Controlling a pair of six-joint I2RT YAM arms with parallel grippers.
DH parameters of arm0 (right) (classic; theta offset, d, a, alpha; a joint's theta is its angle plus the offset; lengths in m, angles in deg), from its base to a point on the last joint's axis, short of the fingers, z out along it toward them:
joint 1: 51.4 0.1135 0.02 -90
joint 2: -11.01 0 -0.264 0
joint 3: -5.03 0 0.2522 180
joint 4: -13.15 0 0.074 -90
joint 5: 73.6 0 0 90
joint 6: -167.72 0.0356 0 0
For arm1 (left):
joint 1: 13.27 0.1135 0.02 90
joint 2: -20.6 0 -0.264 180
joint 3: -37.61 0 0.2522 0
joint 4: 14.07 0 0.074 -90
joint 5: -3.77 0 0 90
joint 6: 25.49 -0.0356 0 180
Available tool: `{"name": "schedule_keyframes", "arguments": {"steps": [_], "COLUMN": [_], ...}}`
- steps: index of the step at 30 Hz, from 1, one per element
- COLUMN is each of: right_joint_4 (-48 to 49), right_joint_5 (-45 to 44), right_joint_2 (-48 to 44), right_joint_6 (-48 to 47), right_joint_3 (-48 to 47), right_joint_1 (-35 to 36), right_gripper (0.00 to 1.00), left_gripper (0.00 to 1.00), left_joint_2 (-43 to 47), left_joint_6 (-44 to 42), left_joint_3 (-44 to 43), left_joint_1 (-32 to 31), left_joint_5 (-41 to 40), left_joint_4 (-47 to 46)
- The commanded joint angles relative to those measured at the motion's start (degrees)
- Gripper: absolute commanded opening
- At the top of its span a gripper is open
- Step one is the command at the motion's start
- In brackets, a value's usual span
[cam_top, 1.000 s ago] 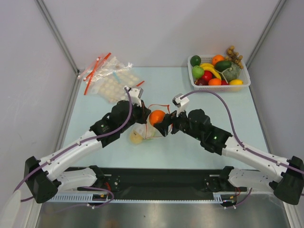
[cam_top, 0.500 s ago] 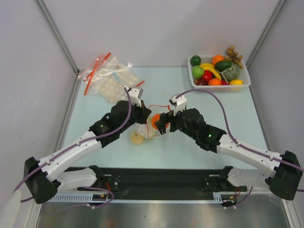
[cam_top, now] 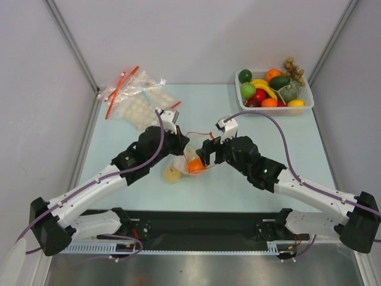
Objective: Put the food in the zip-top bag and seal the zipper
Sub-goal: Place the fake fruit in the zipper food storage bag, then pick up the fake fruit from the bin.
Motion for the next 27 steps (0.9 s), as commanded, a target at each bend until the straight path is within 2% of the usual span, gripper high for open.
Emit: {"name": "schedule_keyframes", "arguments": {"steps": [1, 3, 10, 13, 21, 27], "right_joint_4": [2.42, 3.65, 2.69, 2.86, 2.07, 1.63], "right_joint_5": [-4.71, -6.03, -18.67, -20.79, -20.45, -16.77], "right_joint_2": [-4.87, -6.11, -8.92, -10.24, -8.93, -5.86], "right_joint_6": [-0.37, -0.37, 1.29, 1.91, 4.19, 5.86], "right_joint_3": [0.12, 1.0, 2.24, 3.03, 3.65, 3.38], "right_joint_1": [0.27, 0.27, -0.17, -1.22, -5.61, -9.73], "right_gripper": [0.96, 0.96, 0.96, 0.99, 0.99, 1.0], "left_gripper": [0.0, 0.0, 0.0, 0.0, 0.0, 0.0], "left_joint_2": [1.77, 1.95, 3.0, 3.26, 4.41, 3.88], "left_joint_6": [0.26, 0.26, 0.26, 0.26, 0.26, 0.26], "left_joint_3": [-1.63, -1.54, -1.19, -1.1, -0.67, -0.84], "left_joint_1": [0.29, 0.29, 0.29, 0.21, 0.29, 0.29], "left_joint_5": [-0.2, -0.29, -1.78, -2.57, -2.83, -3.01], "left_joint_4": [-1.52, -1.6, -1.43, -1.43, -1.51, -1.34]}}
